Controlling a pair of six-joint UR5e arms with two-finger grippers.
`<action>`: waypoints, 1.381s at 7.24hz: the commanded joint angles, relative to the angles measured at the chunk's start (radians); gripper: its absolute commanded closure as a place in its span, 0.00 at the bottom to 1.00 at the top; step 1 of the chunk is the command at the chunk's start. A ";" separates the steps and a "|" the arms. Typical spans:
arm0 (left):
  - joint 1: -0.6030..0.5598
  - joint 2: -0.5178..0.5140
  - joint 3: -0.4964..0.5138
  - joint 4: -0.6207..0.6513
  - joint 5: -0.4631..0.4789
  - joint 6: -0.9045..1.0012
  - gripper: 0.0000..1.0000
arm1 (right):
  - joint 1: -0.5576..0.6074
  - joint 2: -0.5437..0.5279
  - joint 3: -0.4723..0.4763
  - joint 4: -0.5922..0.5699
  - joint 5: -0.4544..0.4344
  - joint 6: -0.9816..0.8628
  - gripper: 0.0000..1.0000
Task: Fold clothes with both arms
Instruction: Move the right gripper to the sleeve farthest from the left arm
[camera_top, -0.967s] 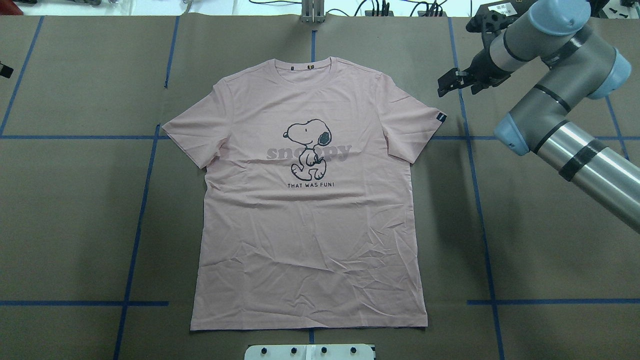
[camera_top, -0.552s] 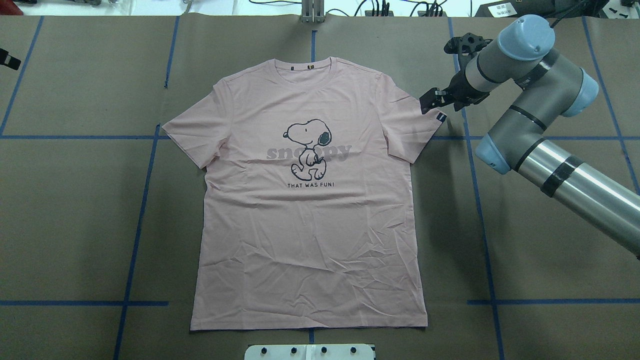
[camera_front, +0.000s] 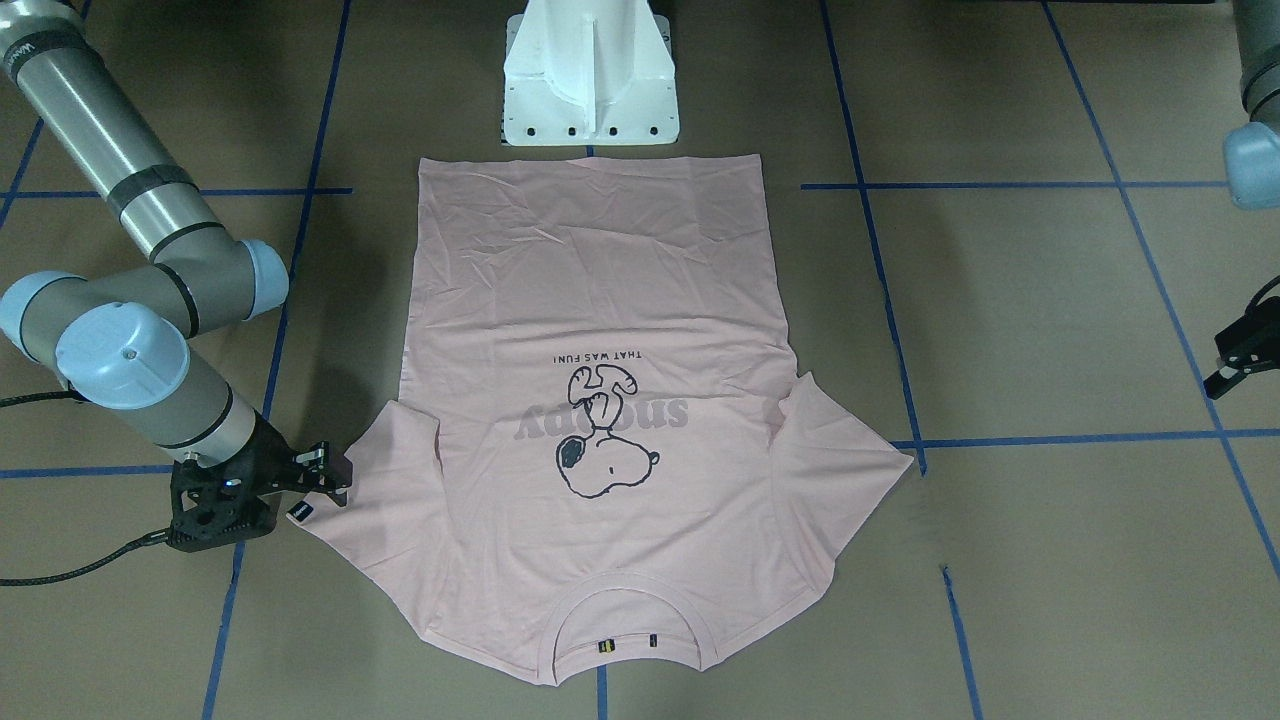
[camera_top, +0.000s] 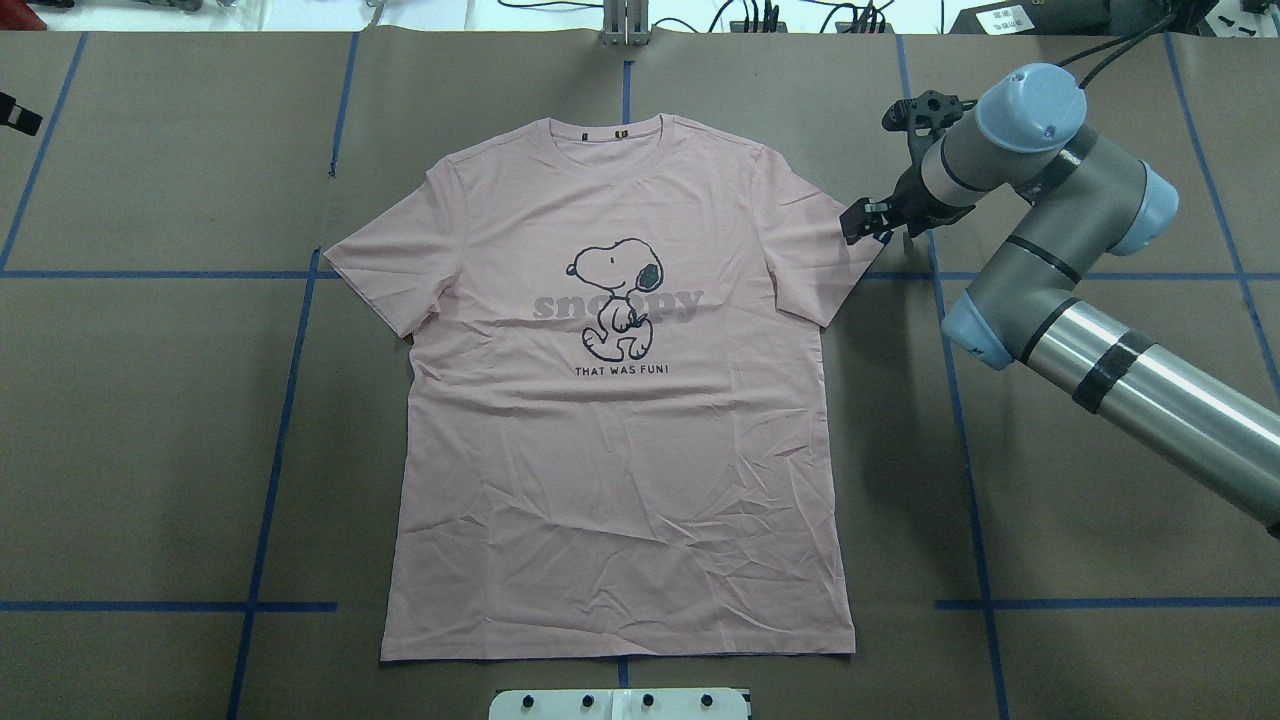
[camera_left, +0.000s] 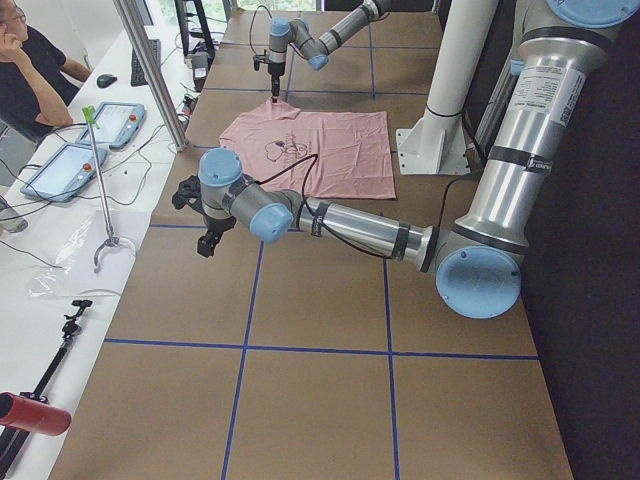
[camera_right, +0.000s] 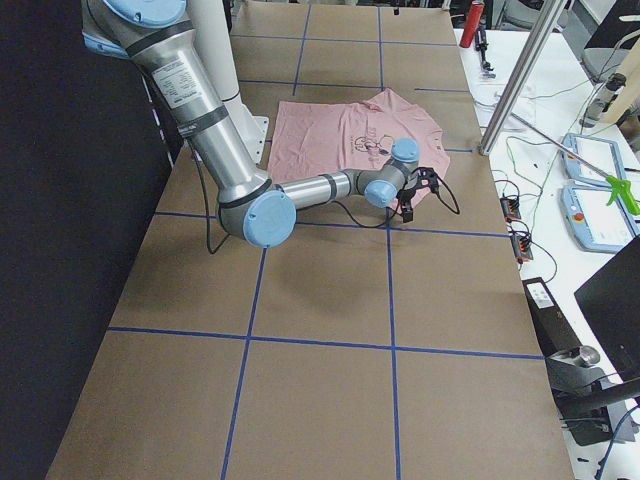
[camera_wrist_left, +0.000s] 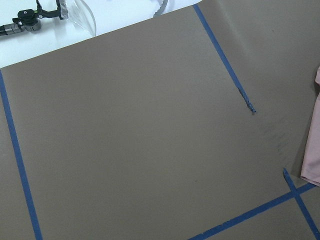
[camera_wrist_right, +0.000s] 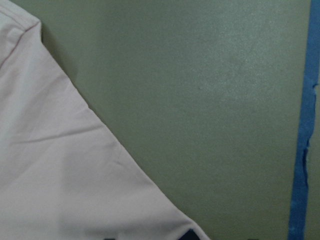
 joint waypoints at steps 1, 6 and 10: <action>0.000 0.005 -0.001 0.000 -0.023 0.000 0.00 | 0.002 0.002 -0.002 -0.002 -0.005 -0.005 0.46; 0.000 0.004 -0.001 0.000 -0.046 0.000 0.00 | 0.002 0.016 0.012 0.005 0.003 -0.010 1.00; -0.003 0.010 -0.001 0.000 -0.072 0.000 0.00 | -0.045 0.067 0.142 0.005 0.038 0.080 1.00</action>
